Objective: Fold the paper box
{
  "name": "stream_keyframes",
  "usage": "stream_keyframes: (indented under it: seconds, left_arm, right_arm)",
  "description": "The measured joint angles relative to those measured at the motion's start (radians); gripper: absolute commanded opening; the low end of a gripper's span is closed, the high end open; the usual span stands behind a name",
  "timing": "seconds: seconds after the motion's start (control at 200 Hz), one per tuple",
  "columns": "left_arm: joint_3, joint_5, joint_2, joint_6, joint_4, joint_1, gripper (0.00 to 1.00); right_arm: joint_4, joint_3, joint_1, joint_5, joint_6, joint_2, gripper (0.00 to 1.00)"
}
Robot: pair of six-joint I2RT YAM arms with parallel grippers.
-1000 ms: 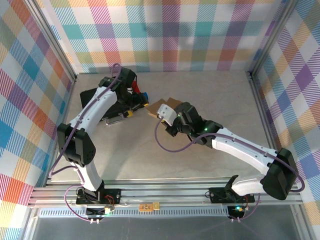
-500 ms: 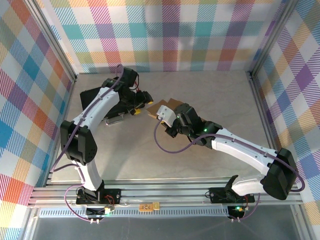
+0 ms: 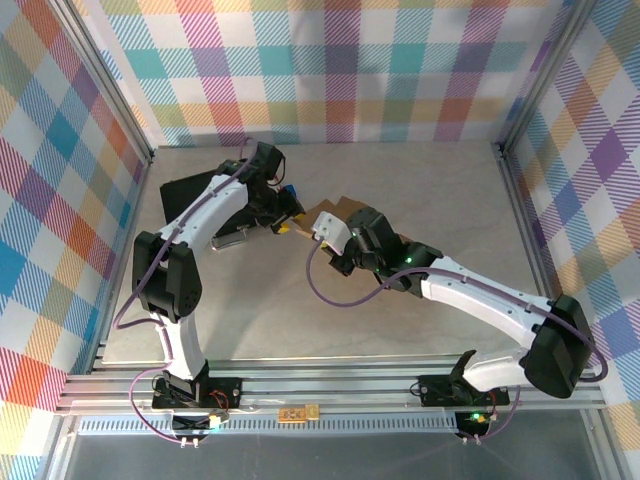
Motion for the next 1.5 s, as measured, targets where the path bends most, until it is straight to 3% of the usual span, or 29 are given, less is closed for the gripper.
stream_keyframes:
  seconds: [0.185,0.45,0.6,0.67,0.75,0.8,0.87,0.995,1.2,1.315,1.5]
  left_arm:
    - [0.000,0.001,0.000,-0.052,-0.008,-0.003,0.30]
    - [0.003,0.003,0.029,-0.072,-0.009,-0.008,0.00]
    - [0.029,0.002,0.039,-0.061,-0.010,-0.013,0.00]
    - [0.045,0.000,0.039,-0.041,-0.011,-0.014,0.00]
    - [0.081,-0.016,0.041,-0.003,-0.027,-0.017,0.00]
    - [0.114,-0.027,0.045,0.023,-0.047,-0.019,0.00]
    - [0.178,-0.061,0.052,0.080,-0.080,-0.027,0.00]
    - [0.296,-0.146,0.066,0.203,-0.145,-0.066,0.00]
    - [0.383,-0.329,0.067,0.417,-0.193,-0.170,0.00]
    - [0.374,-0.426,0.065,0.526,-0.188,-0.222,0.00]
    - [0.301,-0.544,0.022,0.676,-0.119,-0.283,0.00]
  right_arm:
    - [0.000,-0.008,0.000,-0.003,-0.002,0.011,0.00]
    - [-0.003,-0.015,0.000,-0.003,-0.001,0.016,0.00]
    - [-0.004,-0.019,0.001,-0.003,0.017,0.016,0.00]
    - [-0.004,-0.019,0.001,0.000,0.045,0.016,0.16]
    - [-0.035,-0.006,0.001,0.010,0.088,0.016,0.49]
    - [-0.074,0.015,0.000,0.021,0.117,0.016,0.64]
    - [-0.132,0.067,-0.013,0.035,0.199,0.015,0.74]
    - [-0.213,0.172,-0.072,0.037,0.388,-0.002,0.75]
    - [-0.337,0.346,-0.377,-0.083,0.895,0.017,0.69]
    - [-0.389,0.452,-0.519,-0.207,1.204,0.135,0.67]
    - [-0.478,0.676,-0.537,-0.395,1.556,0.406,0.70]
